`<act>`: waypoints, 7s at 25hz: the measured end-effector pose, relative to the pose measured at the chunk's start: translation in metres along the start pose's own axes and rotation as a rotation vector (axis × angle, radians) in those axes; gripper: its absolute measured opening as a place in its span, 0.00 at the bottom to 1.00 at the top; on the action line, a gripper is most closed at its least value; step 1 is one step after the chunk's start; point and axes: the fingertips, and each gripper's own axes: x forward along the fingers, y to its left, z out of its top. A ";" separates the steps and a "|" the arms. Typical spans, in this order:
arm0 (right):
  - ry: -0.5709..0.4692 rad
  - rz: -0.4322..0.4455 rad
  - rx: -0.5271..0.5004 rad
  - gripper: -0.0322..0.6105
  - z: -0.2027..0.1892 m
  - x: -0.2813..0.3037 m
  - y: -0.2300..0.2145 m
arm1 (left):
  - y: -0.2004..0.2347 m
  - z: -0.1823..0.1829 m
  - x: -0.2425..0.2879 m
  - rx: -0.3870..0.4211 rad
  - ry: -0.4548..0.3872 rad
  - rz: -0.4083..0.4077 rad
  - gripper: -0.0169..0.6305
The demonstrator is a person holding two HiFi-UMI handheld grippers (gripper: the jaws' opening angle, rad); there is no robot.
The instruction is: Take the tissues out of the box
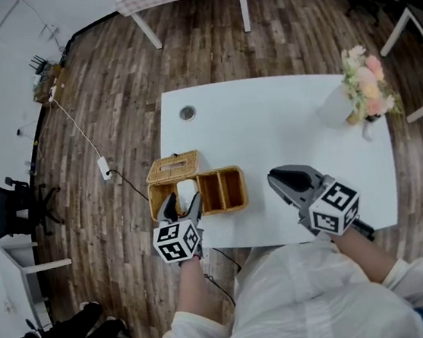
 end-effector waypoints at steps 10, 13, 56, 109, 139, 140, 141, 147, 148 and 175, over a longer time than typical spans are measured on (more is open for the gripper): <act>-0.001 -0.005 0.005 0.11 0.003 0.000 -0.001 | 0.008 -0.009 0.008 0.007 0.073 0.045 0.50; 0.002 -0.005 0.006 0.11 0.003 0.000 -0.001 | 0.009 -0.013 0.010 0.009 0.094 0.054 0.50; 0.014 -0.019 0.033 0.11 -0.003 0.001 -0.014 | 0.018 -0.029 0.025 -0.044 0.209 0.100 0.48; 0.013 -0.051 0.034 0.11 -0.012 -0.019 -0.017 | 0.014 -0.023 0.012 -0.065 0.198 0.111 0.37; -0.002 -0.049 0.026 0.11 -0.009 -0.014 -0.013 | -0.028 0.045 -0.025 -0.050 -0.006 0.045 0.37; -0.002 -0.050 0.026 0.11 -0.008 -0.014 -0.013 | -0.033 0.046 -0.024 -0.049 -0.008 0.034 0.37; -0.002 -0.051 0.026 0.11 -0.008 -0.014 -0.013 | -0.038 0.047 -0.023 -0.049 -0.009 0.023 0.37; -0.004 -0.057 0.026 0.11 -0.006 -0.015 -0.014 | -0.064 0.050 -0.016 -0.055 -0.012 -0.033 0.37; -0.004 -0.058 0.026 0.11 -0.006 -0.016 -0.014 | -0.069 0.051 -0.014 -0.055 -0.011 -0.043 0.37; -0.007 -0.071 0.031 0.11 -0.008 -0.020 -0.019 | -0.169 0.070 -0.005 -0.018 -0.016 -0.232 0.37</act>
